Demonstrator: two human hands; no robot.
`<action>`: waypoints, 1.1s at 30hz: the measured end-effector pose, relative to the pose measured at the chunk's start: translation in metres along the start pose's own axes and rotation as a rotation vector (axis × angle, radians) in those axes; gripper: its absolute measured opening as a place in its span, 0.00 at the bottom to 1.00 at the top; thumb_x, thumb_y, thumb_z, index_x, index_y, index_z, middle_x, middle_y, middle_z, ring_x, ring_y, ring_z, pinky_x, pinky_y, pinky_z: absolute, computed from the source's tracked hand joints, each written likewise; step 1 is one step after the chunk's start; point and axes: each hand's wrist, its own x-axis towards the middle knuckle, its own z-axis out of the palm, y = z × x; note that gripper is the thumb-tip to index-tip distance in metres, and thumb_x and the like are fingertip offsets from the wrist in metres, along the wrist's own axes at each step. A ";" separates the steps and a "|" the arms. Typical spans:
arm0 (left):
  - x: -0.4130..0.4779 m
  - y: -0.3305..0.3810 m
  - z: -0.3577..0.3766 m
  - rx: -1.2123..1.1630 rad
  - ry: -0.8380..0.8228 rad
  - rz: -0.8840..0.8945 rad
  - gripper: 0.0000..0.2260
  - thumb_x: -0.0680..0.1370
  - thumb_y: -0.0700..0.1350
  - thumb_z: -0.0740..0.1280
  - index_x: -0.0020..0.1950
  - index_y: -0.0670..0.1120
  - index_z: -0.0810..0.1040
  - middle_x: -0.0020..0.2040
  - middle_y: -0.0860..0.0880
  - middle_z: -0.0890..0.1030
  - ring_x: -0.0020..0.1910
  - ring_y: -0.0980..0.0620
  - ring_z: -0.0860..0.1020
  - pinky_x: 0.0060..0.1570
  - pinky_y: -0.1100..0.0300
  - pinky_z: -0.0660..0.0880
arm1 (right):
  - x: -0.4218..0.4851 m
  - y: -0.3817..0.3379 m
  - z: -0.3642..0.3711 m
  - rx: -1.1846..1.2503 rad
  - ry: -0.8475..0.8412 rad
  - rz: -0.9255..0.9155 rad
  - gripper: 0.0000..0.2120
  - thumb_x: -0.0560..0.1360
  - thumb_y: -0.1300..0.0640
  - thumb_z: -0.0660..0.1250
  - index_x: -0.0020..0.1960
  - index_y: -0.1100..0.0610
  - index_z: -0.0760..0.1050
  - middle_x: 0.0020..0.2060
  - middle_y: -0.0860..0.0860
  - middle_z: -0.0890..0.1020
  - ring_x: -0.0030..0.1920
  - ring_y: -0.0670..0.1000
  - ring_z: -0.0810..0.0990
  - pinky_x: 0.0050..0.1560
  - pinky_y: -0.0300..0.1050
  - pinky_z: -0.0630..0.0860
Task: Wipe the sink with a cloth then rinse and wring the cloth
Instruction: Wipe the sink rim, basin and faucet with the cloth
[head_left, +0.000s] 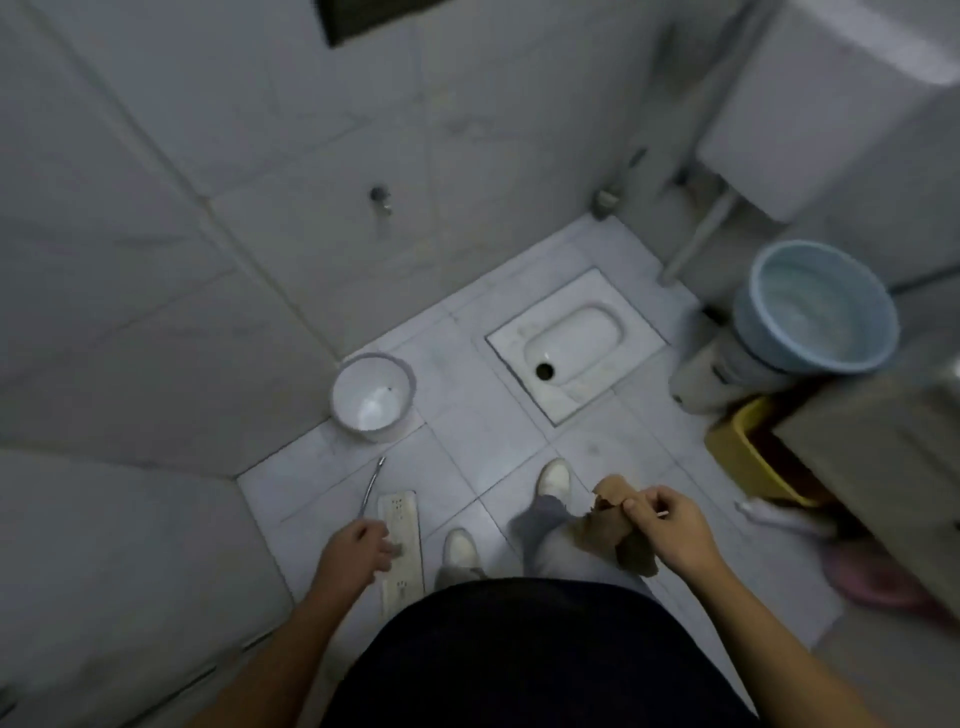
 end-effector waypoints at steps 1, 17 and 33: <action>-0.001 0.012 0.012 0.026 -0.041 0.028 0.09 0.82 0.43 0.63 0.47 0.41 0.80 0.42 0.41 0.85 0.34 0.45 0.80 0.35 0.55 0.75 | -0.016 0.025 -0.011 0.036 0.048 0.051 0.10 0.76 0.57 0.72 0.37 0.59 0.76 0.33 0.52 0.79 0.35 0.52 0.76 0.36 0.45 0.70; -0.065 0.086 0.213 0.537 -0.293 0.299 0.10 0.83 0.45 0.63 0.50 0.39 0.80 0.46 0.39 0.85 0.38 0.42 0.82 0.38 0.54 0.74 | -0.157 0.270 -0.098 0.511 0.381 0.481 0.05 0.75 0.63 0.72 0.45 0.65 0.79 0.40 0.59 0.83 0.41 0.56 0.79 0.43 0.46 0.73; -0.026 0.161 0.360 0.776 -0.339 0.187 0.13 0.83 0.44 0.62 0.50 0.34 0.79 0.43 0.35 0.83 0.35 0.41 0.79 0.36 0.55 0.71 | -0.064 0.278 -0.244 0.428 0.500 0.390 0.04 0.76 0.57 0.71 0.45 0.56 0.77 0.39 0.49 0.80 0.40 0.49 0.78 0.38 0.41 0.72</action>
